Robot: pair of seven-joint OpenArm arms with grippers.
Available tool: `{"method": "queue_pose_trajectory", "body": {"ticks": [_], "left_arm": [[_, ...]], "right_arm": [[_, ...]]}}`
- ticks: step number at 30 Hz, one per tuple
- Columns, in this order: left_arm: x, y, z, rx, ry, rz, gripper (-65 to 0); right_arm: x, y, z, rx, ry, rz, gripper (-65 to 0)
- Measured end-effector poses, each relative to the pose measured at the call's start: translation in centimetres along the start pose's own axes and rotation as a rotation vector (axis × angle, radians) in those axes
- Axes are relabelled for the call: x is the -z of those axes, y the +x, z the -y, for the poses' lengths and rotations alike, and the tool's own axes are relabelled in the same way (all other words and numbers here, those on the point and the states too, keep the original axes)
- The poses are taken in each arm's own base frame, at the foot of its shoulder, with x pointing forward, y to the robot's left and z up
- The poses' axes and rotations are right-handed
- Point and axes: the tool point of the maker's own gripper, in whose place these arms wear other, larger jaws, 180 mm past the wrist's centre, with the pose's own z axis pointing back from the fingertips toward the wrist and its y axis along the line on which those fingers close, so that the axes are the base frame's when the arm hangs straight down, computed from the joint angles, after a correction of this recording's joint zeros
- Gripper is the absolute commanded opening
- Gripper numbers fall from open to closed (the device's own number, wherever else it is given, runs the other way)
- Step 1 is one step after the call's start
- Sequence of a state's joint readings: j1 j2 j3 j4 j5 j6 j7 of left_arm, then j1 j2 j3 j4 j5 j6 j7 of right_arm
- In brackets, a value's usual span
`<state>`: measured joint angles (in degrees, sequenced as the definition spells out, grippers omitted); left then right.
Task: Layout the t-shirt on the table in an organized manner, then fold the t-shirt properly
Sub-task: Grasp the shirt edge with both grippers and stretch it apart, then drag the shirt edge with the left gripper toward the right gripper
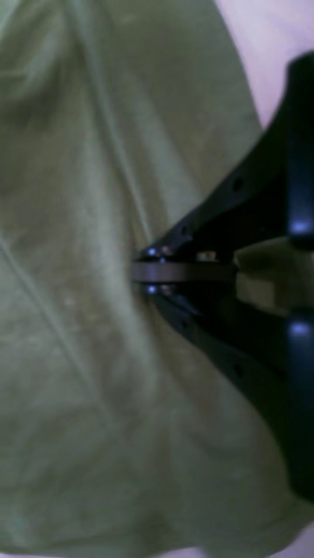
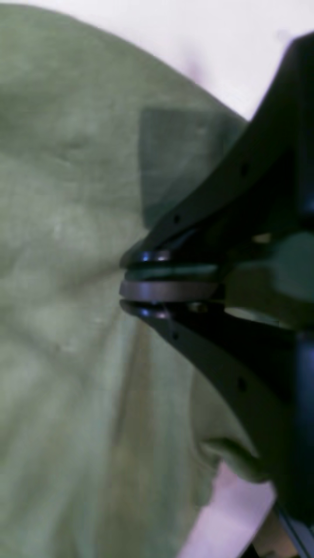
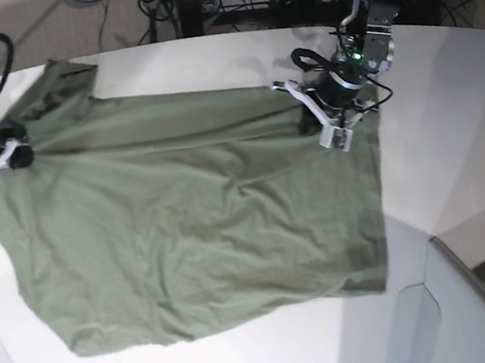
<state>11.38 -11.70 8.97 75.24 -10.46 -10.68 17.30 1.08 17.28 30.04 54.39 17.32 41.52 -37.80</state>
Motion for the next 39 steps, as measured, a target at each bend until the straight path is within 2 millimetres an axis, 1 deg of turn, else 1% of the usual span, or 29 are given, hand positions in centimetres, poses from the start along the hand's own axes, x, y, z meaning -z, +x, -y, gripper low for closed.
{"method": "queue_pose_trajectory", "body": {"ticks": [2, 3, 5, 7, 9, 11, 13, 14, 15, 17, 18, 20, 21, 22, 24, 25, 26, 27, 28, 29, 31, 32, 33, 35, 37, 39], "left_arm": [[0.3, 0.0, 1.6, 0.009, -0.039, -0.001, -65.0], [0.3, 0.0, 2.1, 0.009, -0.048, -0.001, -65.0], [0.2, 0.3, 2.4, 0.018, -0.054, -0.013, -65.0], [-0.2, 0.5, 2.5, 0.035, -0.056, -0.030, -65.0], [-0.4, 1.9, 2.4, 0.055, -0.053, -0.008, -65.0], [0.0, 5.0, 1.7, 0.081, -0.043, 0.056, -65.0], [0.5, 8.8, 0.5, 0.095, -0.019, 0.133, -65.0], [0.8, 10.0, -0.3, 0.085, -0.007, 0.160, -65.0], [1.2, 10.9, -1.4, 0.065, 0.014, 0.174, -65.0], [2.4, 11.3, -3.9, 0.045, 0.070, 0.143, -65.0], [3.2, 11.6, -5.0, 0.028, 0.084, 0.124, -65.0], [5.0, 12.4, -7.4, -0.004, 0.122, 0.088, -65.0], [5.7, 13.0, -8.3, -0.014, 0.128, 0.073, -65.0], [6.4, 14.1, -9.0, -0.029, 0.136, 0.078, -65.0], [7.5, 16.2, -9.7, -0.046, 0.141, 0.122, -65.0], [7.8, 17.0, -10.1, -0.047, 0.143, 0.145, -65.0], [8.1, 17.0, -10.3, -0.056, 0.143, 0.145, -65.0], [8.4, 16.6, -10.4, -0.064, 0.146, 0.125, -65.0], [8.5, 16.1, -10.6, -0.070, 0.158, 0.108, -65.0], [8.6, 15.6, -10.3, -0.072, 0.153, 0.095, -65.0], [8.5, 14.4, -9.6, -0.067, 0.139, 0.090, -65.0], [8.4, 13.7, -8.8, -0.063, 0.128, 0.089, -65.0], [8.3, 13.2, -7.6, -0.043, 0.098, 0.092, -65.0], [8.0, 11.5, -4.7, 0.012, 0.027, 0.080, -65.0], [7.8, 10.6, -2.3, 0.032, -0.014, 0.079, -65.0], [7.8, 10.1, -0.9, 0.024, -0.041, 0.079, -65.0]], "right_arm": [[-0.2, 0.4, 1.1, -0.003, -0.028, -0.020, -59.3], [-0.4, 0.7, 1.5, -0.005, -0.037, -0.022, -59.3], [-0.6, 0.9, 2.1, -0.006, -0.056, -0.025, -59.3], [-1.0, 1.2, 3.1, 0.026, -0.109, -0.022, -59.3], [-1.8, 1.8, 3.9, 0.007, -0.163, -0.032, -59.3], [-2.9, 3.4, 3.8, -0.040, -0.184, 0.009, -59.3], [-3.4, 4.6, 2.7, -0.075, -0.188, 0.037, -59.3], [-3.4, 4.8, 2.0, -0.085, -0.186, 0.040, -59.3], [-3.2, 4.8, 0.9, -0.101, -0.169, 0.043, -59.3], [-2.6, 4.5, -1.3, -0.105, -0.128, 0.055, -59.3], [-2.5, 3.9, -1.8, -0.105, -0.124, 0.038, -59.3], [-2.3, 3.6, -2.7, -0.108, -0.122, 0.026, -59.3], [-2.2, 3.5, -3.2, -0.130, -0.118, 0.020, -59.3], [-1.9, 3.6, -4.1, -0.168, -0.106, 0.012, -59.3], [-1.4, 3.2, -6.3, -0.235, -0.069, 0.000, -59.3], [-1.0, 2.7, -7.7, -0.267, -0.041, -0.014, -59.3], [-0.8, 2.4, -8.8, -0.294, -0.022, -0.023, -59.3], [-0.5, 2.1, -9.8, -0.314, 0.002, -0.024, -59.3], [-0.4, 2.1, -10.3, -0.312, 0.011, -0.020, -59.3], [-0.4, 2.2, -10.5, -0.304, 0.013, -0.014, -59.3], [-0.8, 2.9, -9.5, -0.273, -0.008, 0.007, -59.3], [-0.9, 3.3, -8.6, -0.251, -0.023, 0.021, -59.3], [-0.9, 3.6, -7.7, -0.235, -0.044, 0.027, -59.3], [-0.9, 4.5, -6.5, -0.223, -0.057, 0.051, -59.3], [-0.7, 5.9, -6.2, -0.227, -0.057, 0.081, -59.3], [-0.2, 8.0, -6.4, -0.233, -0.043, 0.111, -59.1]]}}
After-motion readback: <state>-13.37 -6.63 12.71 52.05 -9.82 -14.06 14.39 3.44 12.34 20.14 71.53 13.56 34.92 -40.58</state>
